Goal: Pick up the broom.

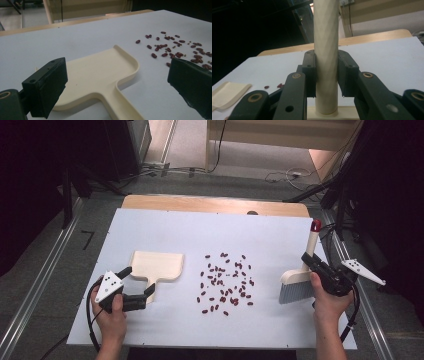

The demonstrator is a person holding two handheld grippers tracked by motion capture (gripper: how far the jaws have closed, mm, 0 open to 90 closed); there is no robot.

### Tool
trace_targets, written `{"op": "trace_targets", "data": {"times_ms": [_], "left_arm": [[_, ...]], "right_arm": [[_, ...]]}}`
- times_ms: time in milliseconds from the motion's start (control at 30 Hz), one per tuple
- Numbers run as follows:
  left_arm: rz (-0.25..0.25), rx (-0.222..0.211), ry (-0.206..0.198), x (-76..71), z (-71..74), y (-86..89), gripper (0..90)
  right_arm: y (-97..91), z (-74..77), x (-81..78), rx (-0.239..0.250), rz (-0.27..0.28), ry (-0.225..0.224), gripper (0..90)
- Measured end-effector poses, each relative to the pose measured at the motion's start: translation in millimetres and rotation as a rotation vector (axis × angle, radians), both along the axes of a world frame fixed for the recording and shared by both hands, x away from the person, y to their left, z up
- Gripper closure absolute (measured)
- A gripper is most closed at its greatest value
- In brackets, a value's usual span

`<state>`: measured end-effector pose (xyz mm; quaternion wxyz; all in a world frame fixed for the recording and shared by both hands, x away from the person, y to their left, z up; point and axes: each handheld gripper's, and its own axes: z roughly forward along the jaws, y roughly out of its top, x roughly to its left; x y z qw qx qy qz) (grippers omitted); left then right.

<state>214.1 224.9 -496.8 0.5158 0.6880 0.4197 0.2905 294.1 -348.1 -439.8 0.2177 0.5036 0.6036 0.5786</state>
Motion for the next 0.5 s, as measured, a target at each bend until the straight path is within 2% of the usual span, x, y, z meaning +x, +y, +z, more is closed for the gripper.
{"op": "trace_targets", "data": {"times_ms": [133, 233, 500], "left_arm": [[-0.03, -0.003, -0.027, -0.1, 14.2, -11.7, 3.1], [-0.055, 0.016, -0.047, 1.0, 24.8, -22.6, 3.1], [-0.128, 0.002, -0.073, 14.2, 42.7, -47.4, 3.1]], "right_arm": [[3.8, 2.6, -2.8, 0.002, 0.006, -0.014, 69.3], [10.1, 4.6, -6.0, 0.012, 0.018, -0.022, 69.3], [25.1, 11.1, -11.8, 0.008, 0.051, -0.042, 69.4]]}}
